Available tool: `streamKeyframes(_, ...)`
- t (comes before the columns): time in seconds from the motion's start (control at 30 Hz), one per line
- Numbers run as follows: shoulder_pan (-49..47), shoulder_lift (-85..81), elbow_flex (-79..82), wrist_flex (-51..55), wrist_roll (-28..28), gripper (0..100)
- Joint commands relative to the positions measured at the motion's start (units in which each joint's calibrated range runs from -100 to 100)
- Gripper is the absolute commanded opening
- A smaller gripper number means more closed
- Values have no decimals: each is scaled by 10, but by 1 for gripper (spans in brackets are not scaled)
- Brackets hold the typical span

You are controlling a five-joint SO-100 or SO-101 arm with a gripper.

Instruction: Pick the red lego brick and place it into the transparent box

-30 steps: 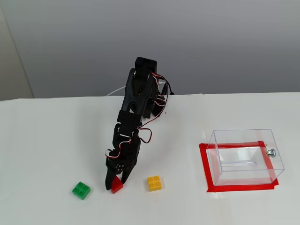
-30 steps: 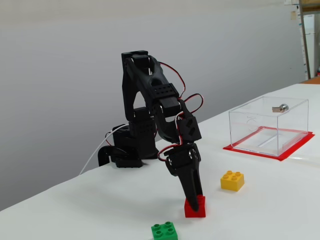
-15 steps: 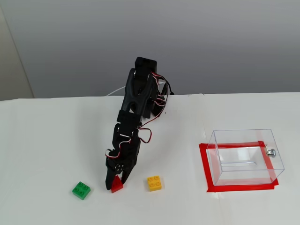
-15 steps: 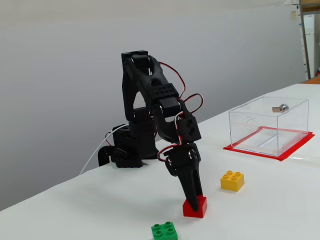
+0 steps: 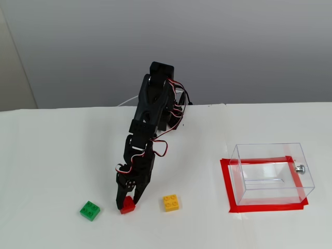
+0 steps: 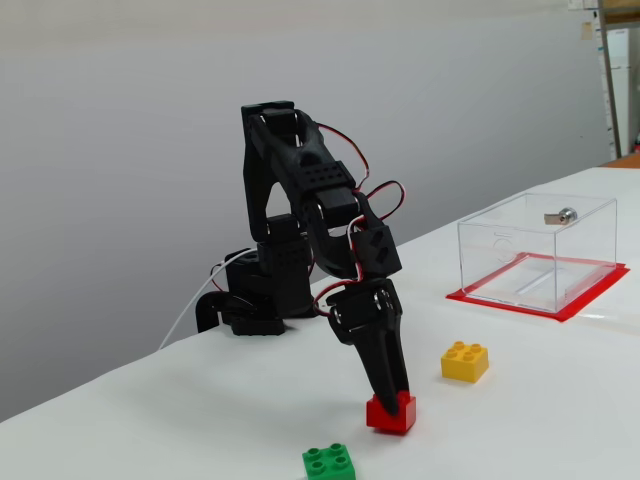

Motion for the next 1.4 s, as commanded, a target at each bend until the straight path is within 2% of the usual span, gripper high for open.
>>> streamKeyframes(0.0,9,1,-6,2,1,13)
streamKeyframes(0.87,3,-102,-2,8,-49,13)
streamKeyframes(1.13,-3,-177,-6,8,-85,13)
streamKeyframes(1.37,-55,-278,-7,80,-120,13)
